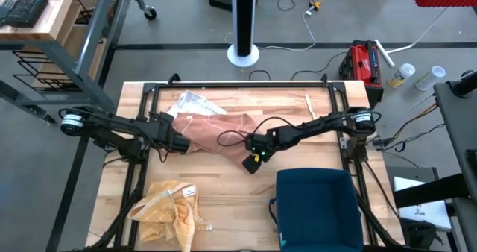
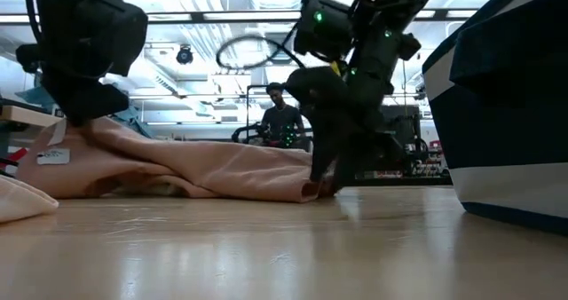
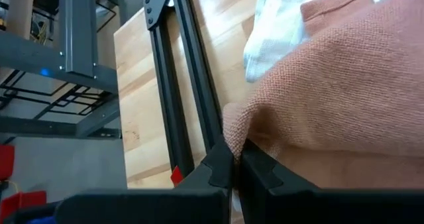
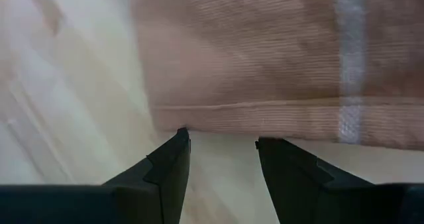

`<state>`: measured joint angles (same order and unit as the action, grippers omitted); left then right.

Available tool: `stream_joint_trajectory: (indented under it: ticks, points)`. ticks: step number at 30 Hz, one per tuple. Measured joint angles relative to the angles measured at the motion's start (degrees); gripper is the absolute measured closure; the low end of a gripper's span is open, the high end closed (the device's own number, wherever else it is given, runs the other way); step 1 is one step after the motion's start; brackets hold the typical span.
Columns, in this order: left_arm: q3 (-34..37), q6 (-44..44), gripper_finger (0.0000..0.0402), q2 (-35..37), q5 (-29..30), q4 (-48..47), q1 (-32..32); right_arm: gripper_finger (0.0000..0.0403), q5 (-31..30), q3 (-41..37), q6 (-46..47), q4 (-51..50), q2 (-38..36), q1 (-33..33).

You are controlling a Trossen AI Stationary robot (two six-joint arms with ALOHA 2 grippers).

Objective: Fold towel
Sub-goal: Fold the brown towel

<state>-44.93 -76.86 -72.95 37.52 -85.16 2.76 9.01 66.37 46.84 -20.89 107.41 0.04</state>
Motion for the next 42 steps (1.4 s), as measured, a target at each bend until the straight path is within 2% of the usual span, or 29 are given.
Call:
stream_joint_trajectory:
  ticks: [6,16,24,27,29,31,34,37,42]
  points:
    - [0.1,1.8,0.0401,0.0,0.5,2.3,0.0,0.0238,0.0,0.1,-0.1,9.5,0.3,0.9]
    - [0.1,2.4,0.0401,0.0,0.6,2.5,0.0,0.0265,-2.9,0.4,-0.5,9.0,0.8,1.4]
    - [0.1,2.6,0.0401,0.0,0.8,2.8,0.0,0.0285,-7.4,1.1,-3.1,11.1,4.8,2.0]
    - [0.1,2.9,0.0401,0.0,0.8,3.0,0.0,0.0314,-7.7,1.6,-6.1,13.1,5.3,2.5]
    - [0.1,3.3,0.0401,0.0,0.8,3.0,0.0,0.0356,-8.8,2.0,-9.0,14.2,4.9,3.2]
    - [0.0,4.1,0.0401,0.1,0.7,3.0,0.0,0.0390,-11.6,2.4,-14.0,13.3,3.5,4.3]
    - [-2.2,5.5,0.0401,0.5,-0.7,2.4,0.9,0.0397,-17.3,3.6,-18.5,11.7,-1.0,6.1]
    - [-7.5,5.4,0.0401,1.2,-0.2,-0.2,3.3,0.0400,-24.4,3.9,-22.5,5.5,-7.4,7.8]
    - [-18.5,4.5,0.0401,1.8,5.4,-5.1,8.8,0.0401,-33.8,3.9,-26.3,-4.5,-20.4,8.7]
